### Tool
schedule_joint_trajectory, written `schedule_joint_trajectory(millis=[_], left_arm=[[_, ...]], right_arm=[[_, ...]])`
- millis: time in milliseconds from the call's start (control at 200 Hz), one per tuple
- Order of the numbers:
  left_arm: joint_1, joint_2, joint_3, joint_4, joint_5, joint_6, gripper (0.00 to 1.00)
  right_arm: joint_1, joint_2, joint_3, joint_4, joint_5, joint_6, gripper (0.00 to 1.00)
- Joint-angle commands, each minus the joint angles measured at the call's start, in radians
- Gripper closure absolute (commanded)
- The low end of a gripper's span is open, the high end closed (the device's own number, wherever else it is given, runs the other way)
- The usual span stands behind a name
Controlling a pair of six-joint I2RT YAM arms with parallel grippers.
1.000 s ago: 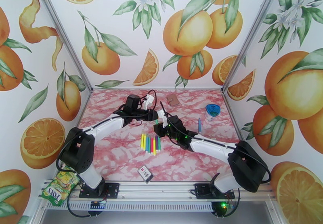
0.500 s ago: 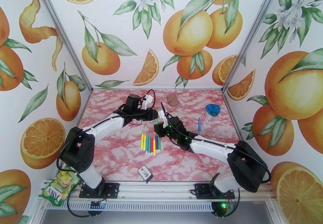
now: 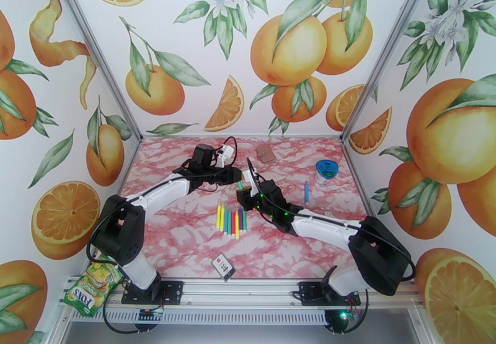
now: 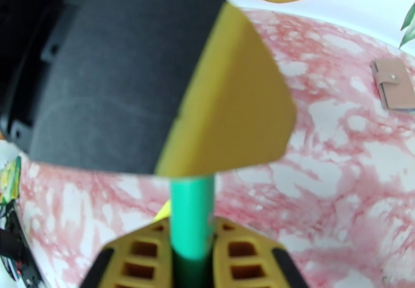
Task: Open the pen caps
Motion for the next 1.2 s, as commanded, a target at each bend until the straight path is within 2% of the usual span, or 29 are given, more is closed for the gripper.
schedule_joint_trajectory(millis=[0,485,645,896,1196], left_arm=[[0.126,0.0,0.084,0.069,-0.218,0.009,1.0],[0.152,-0.008,0.149,0.007,-0.247,0.025,1.0],[0.156,-0.006,0.188,-0.109,-0.255,0.119,1.0],[0.155,-0.056,0.186,-0.344,-0.423,0.298,1.0],[0.16,-0.1,0.137,-0.491,-0.661,0.385,1.0]], right_arm=[[0.026,-0.029,-0.057,-0.13,-0.003,-0.034,1.0],[0.032,-0.048,-0.086,-0.14,0.032,-0.043,1.0],[0.031,-0.065,-0.092,-0.136,0.046,-0.032,1.0],[0.008,-0.097,-0.066,-0.189,0.124,-0.018,1.0],[-0.087,-0.128,-0.032,-0.294,0.202,-0.002,1.0]])
